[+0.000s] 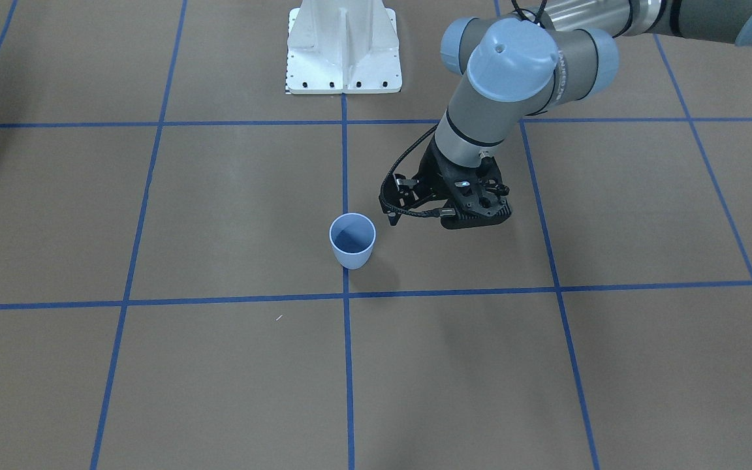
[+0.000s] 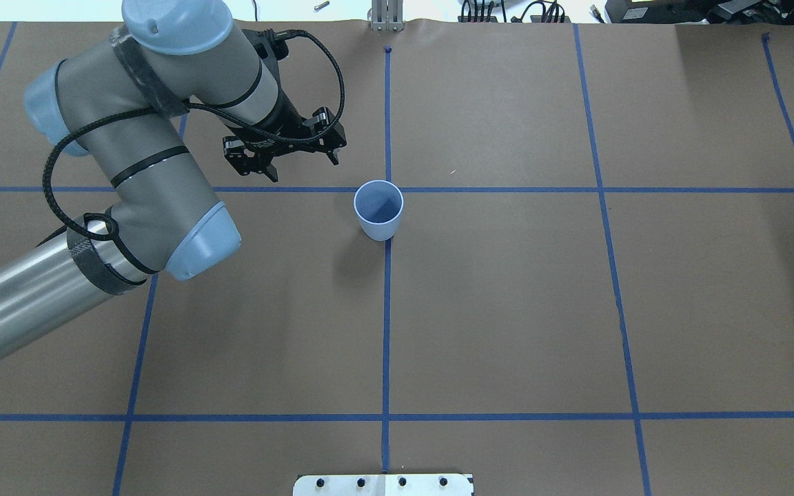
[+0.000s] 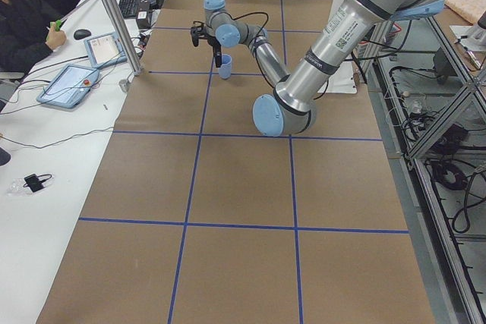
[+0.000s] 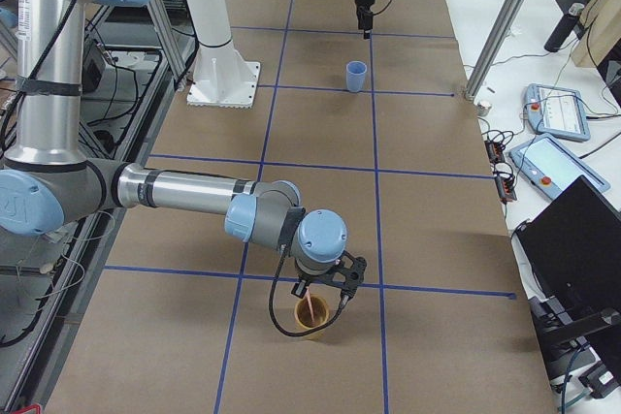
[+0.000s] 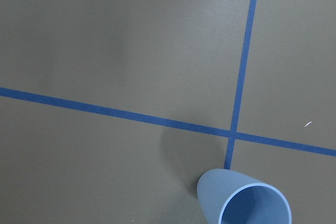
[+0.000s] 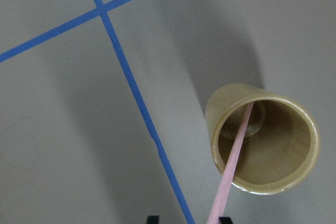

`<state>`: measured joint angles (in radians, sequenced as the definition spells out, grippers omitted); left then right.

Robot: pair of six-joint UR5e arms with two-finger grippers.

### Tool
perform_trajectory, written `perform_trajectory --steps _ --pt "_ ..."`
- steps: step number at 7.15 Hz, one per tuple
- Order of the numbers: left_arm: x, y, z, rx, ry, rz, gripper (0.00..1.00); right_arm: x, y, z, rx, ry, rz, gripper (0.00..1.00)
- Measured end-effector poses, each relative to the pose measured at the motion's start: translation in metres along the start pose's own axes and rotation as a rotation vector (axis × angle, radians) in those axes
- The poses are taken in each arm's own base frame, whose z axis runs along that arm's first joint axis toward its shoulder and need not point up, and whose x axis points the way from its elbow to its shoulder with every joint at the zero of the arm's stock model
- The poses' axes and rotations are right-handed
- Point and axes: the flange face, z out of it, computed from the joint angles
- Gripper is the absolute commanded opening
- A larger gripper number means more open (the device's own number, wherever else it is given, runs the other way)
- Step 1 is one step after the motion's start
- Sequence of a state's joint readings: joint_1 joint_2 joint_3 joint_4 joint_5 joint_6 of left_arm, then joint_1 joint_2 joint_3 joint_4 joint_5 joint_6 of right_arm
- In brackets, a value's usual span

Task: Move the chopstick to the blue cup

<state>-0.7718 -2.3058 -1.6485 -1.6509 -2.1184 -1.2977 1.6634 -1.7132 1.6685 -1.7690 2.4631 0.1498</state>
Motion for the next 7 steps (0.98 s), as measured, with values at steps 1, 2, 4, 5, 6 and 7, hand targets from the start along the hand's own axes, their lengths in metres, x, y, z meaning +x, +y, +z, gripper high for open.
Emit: perform_trajectory --steps 1,2,4,5,6,7 --pt "-0.002 0.0015 -0.0012 0.0 0.002 0.001 0.98 0.0002 0.0 0.0003 -0.001 0.0 0.0 0.11" --pt "-0.0023 0.0024 -0.0018 -0.001 0.003 0.002 0.98 0.0003 0.0 0.0005 -0.001 0.0 -0.001 0.01" --pt "-0.0023 0.003 -0.0027 0.001 0.005 0.003 0.98 -0.0014 0.0003 -0.0009 0.001 -0.001 -0.006 0.0" --pt "-0.0028 0.0028 -0.0027 0.001 0.004 0.003 0.98 -0.0034 0.0001 -0.0028 0.004 -0.001 -0.009 0.0" --pt "-0.0032 0.0027 -0.0024 0.001 0.003 0.002 0.98 -0.0055 0.0005 -0.005 0.007 -0.002 -0.011 0.0" --pt "-0.0034 0.0026 -0.0022 0.001 0.003 0.002 0.98 -0.0071 0.0018 -0.0068 0.01 -0.003 -0.013 0.0"
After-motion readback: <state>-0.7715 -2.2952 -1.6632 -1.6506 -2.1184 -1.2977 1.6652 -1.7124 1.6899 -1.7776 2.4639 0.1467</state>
